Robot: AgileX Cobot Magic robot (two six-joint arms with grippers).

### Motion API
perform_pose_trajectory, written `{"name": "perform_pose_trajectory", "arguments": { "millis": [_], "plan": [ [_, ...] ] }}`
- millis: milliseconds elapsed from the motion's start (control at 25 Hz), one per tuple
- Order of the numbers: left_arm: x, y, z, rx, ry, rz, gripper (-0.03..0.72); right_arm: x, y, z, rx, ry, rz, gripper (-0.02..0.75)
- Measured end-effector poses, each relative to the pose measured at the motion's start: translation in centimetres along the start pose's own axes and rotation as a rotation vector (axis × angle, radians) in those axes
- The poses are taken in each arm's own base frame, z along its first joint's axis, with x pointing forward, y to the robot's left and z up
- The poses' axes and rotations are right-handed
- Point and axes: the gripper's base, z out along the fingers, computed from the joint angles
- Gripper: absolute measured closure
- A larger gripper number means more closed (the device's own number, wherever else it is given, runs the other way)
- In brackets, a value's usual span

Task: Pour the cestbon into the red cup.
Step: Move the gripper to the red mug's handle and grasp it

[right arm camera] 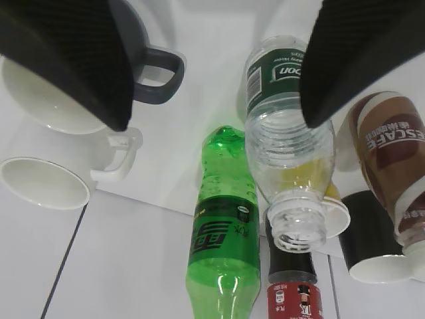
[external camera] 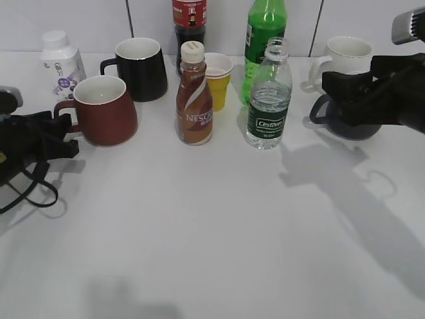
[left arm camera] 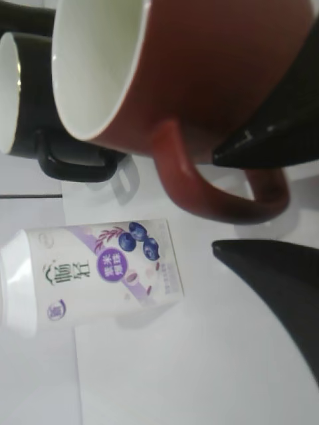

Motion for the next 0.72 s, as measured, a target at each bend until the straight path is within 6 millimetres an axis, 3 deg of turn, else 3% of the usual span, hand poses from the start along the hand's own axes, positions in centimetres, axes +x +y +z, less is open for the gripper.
{"name": "perform_pose_trajectory", "arguments": {
  "millis": [280,520,600,720],
  "plan": [
    [-0.8,0.0,1.9,0.0,0.023,0.001,0.412,0.0,0.0,0.0,0.0,-0.003,0.001,0.15],
    [-0.1,0.0,4.0,0.003,0.035,0.003,0.427,0.0,0.0,0.0,0.0,-0.003,0.001,0.15],
    [-0.2,0.0,4.7,0.006,0.025,0.005,0.477,0.0,0.0,0.0,0.0,-0.003,0.001,0.15],
    [-0.4,-0.1,5.7,0.014,0.016,0.013,0.61,0.0,0.0,0.0,0.0,-0.004,0.001,0.15]
  ]
}}
